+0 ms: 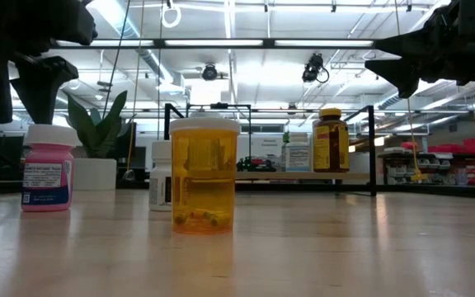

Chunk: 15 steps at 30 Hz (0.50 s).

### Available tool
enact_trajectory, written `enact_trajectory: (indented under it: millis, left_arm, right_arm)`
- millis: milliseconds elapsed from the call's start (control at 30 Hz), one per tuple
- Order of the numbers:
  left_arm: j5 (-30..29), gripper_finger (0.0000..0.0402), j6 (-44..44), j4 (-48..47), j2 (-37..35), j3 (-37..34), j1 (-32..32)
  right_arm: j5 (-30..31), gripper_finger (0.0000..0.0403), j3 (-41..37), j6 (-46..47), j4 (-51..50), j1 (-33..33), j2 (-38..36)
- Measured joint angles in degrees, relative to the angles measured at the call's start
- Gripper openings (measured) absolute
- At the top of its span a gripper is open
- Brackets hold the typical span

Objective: Pick and place medicine bottles onto shelf by color
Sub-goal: Put the pink medicine bottle on the shelf

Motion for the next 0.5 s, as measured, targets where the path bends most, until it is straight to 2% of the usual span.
enact_trajectory:
  millis: [500]
  left_arm:
    - [0.0,0.0295,-2.8,-0.81,-0.01,0.0,0.0]
  right_arm:
    - [0.0,0.0265,0.0,0.0,0.0,0.0,0.0]
